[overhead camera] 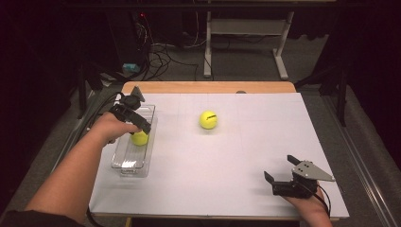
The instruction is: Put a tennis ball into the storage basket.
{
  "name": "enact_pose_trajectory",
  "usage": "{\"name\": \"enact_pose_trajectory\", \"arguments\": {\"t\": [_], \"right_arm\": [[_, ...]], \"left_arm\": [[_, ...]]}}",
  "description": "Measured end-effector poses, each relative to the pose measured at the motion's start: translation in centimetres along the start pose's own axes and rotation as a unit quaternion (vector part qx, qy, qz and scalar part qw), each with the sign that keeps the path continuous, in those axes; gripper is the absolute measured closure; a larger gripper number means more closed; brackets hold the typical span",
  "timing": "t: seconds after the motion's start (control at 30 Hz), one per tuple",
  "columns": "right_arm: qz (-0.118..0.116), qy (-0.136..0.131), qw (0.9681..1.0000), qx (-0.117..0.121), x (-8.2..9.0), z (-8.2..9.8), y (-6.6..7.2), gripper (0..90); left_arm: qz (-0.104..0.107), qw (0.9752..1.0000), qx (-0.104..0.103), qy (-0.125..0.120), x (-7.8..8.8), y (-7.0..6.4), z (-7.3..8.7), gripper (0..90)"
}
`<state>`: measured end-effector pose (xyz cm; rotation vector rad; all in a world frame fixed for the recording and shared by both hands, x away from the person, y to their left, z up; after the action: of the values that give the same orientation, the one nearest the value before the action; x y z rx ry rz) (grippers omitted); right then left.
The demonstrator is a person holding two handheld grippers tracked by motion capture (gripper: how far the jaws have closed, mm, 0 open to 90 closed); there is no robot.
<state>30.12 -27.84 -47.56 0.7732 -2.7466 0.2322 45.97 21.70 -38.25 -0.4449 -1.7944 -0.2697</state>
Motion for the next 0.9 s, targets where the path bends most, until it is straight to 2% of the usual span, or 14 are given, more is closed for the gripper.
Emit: {"name": "enact_pose_trajectory", "arguments": {"t": [0.03, 0.23, 0.63, 0.87, 0.9], "right_arm": [[0.0, 0.0, 1.0, -0.001, 0.0, 0.0, 0.0, 0.0], [0.001, -0.002, 1.0, 0.0, 0.0, -0.1, 0.0, 0.0], [0.0, -0.001, 1.0, 0.002, 0.0, -0.1, 0.1, 0.0], [-0.001, 0.001, 1.0, 0.002, -0.1, 0.0, 0.2, 0.0], [-0.001, 0.001, 1.0, 0.003, -0.1, 0.0, 0.1, 0.0]], "left_arm": [[0.0, 1.0, 0.0, 0.0, 0.0, 0.0, 0.0, 0.5], [0.011, 0.9996, -0.027, -0.001, 0.6, -2.1, 0.3, 0.5], [0.023, 0.9962, -0.084, 0.004, 0.0, -6.6, 0.4, 0.5], [0.039, 0.994, -0.102, -0.005, -0.3, -9.0, 0.4, 0.5], [0.039, 0.994, -0.102, -0.005, -0.3, -9.0, 0.4, 0.5]]}}
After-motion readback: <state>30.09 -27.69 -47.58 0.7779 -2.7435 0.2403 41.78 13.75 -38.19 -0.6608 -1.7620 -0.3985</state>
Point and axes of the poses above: each handheld gripper's, and its own axes: x roughly backward along the jaws, z roughly out of its underside, y roughly to its left, the point moved 3 cm from there along -x, roughly forward along the jaws, and after that the axes turned 7 degrees about -y, right-handed, at the moved point
